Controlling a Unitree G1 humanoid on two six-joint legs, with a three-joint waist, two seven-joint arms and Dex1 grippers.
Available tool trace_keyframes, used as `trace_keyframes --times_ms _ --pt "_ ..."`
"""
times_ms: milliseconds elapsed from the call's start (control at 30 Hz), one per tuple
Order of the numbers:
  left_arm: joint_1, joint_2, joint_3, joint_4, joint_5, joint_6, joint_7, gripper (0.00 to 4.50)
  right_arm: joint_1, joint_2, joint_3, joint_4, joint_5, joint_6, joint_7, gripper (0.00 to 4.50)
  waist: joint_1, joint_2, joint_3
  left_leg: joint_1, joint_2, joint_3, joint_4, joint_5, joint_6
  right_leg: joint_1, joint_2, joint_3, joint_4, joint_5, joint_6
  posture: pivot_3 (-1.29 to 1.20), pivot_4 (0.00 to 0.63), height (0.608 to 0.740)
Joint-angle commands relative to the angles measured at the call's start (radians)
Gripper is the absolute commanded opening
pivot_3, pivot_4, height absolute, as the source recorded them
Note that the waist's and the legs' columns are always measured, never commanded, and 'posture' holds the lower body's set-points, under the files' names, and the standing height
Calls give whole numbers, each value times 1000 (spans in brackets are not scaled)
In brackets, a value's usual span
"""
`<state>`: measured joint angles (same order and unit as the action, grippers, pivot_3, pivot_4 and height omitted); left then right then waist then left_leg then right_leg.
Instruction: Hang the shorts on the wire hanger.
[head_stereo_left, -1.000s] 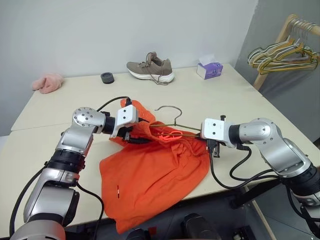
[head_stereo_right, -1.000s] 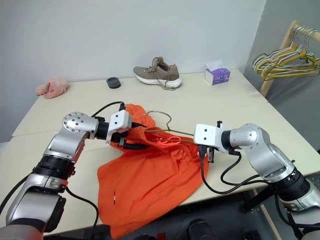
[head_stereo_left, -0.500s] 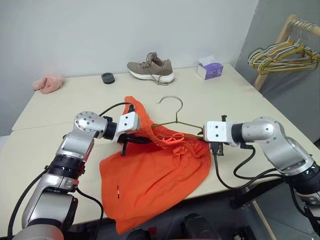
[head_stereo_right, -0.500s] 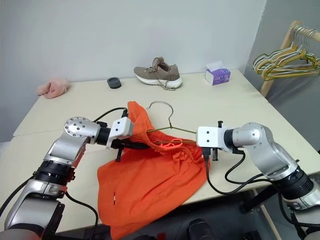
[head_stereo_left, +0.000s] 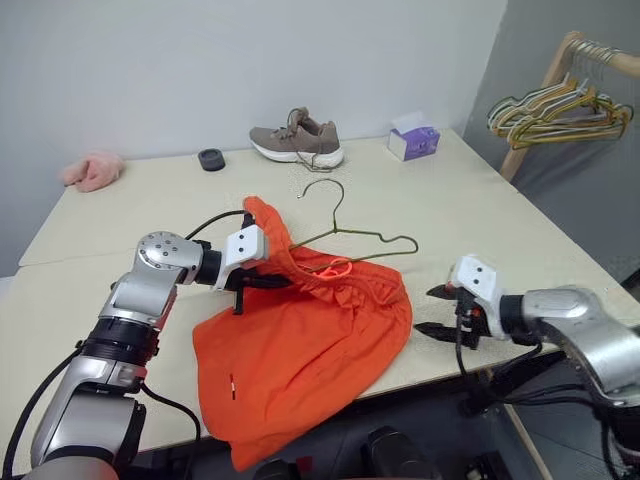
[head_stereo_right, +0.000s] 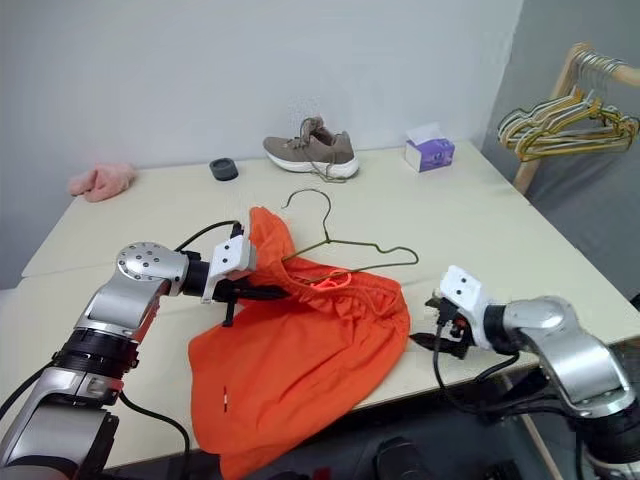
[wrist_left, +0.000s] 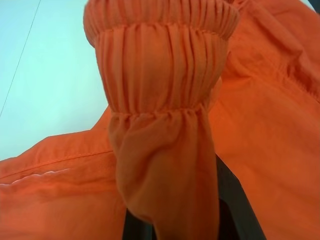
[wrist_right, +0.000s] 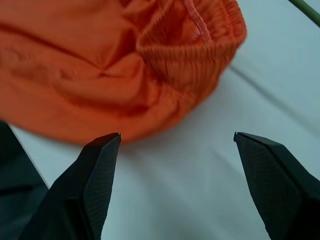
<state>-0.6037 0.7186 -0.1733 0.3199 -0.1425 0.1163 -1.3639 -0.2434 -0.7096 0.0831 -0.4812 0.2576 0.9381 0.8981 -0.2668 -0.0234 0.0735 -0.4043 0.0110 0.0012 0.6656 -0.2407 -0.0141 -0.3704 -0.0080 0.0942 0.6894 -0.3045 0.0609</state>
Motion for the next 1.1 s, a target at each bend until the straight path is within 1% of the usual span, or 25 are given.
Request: trace_keyframes --times_ms 33,133,233,267,333,367,467,633,667,833,867,933,1100 --pt "-26 3 31 -23 -24 10 6 0 -26 62 -29 -10 23 85 -103 3860 -1 0 0 1 0 0 0 0 0 0 0 0 0 0 0 -265 26 740" --pt "-29 2 31 -24 -23 14 6 0 -43 129 -40 1 78 165 -137 3860 -2 0 0 0 0 0 0 0 0 0 0 1 0 0 0 -260 25 740" --pt "-24 3 33 -31 -25 18 9 0 -57 177 -13 38 97 194 -169 3860 -4 0 0 0 0 0 -1 0 0 0 0 1 0 2 -4 -255 24 740" --pt "-21 4 34 -35 -27 21 10 0 -59 181 4 51 86 185 -184 3696 -4 0 0 0 0 0 -1 0 0 0 0 1 0 2 -4 -255 24 740" --pt "-12 8 38 -48 -32 29 10 0 -62 185 28 68 65 152 -209 3271 -4 0 0 0 0 0 -1 0 0 0 0 0 0 2 -3 -247 24 740" --pt "-8 11 40 -54 -35 34 10 0 -64 183 34 74 58 134 -218 2986 -4 0 0 0 0 0 -1 0 0 0 0 0 0 2 -3 -247 24 740" --pt "4 20 46 -68 -41 42 9 0 -69 182 34 91 56 96 -237 1925 -4 0 0 0 0 1 -1 0 0 0 0 1 0 2 -3 -247 24 740" --pt "40 45 82 -127 -85 123 6 0 -86 202 -34 141 79 49 -272 146 -4 0 0 0 0 1 -1 0 0 0 0 1 0 1 -2 -231 27 740" --pt "46 53 91 -142 -100 145 0 0 -93 209 -55 151 92 58 -277 65 -4 0 0 0 0 1 -1 0 0 -1 0 1 0 1 -1 -231 27 740" --pt "65 107 135 -215 -194 264 -45 0 -122 211 -161 207 160 133 -287 65 1 0 0 0 0 0 -1 0 0 -1 0 0 0 1 -1 -222 26 740" --pt "71 134 135 -228 -203 277 -70 0 -129 210 -186 220 180 163 -287 65 3 0 0 0 0 0 -1 0 0 -1 0 0 0 1 -2 -222 26 740" --pt "80 171 131 -243 -211 289 -99 0 -139 211 -217 233 212 208 -291 65 4 0 0 0 0 0 -2 0 0 -1 0 0 0 2 -3 -222 26 740" --pt "98 224 120 -257 -225 303 -148 0 -180 239 -296 264 285 311 -327 65 9 0 0 0 1 1 -2 0 0 -1 1 1 0 2 -3 -222 26 740"
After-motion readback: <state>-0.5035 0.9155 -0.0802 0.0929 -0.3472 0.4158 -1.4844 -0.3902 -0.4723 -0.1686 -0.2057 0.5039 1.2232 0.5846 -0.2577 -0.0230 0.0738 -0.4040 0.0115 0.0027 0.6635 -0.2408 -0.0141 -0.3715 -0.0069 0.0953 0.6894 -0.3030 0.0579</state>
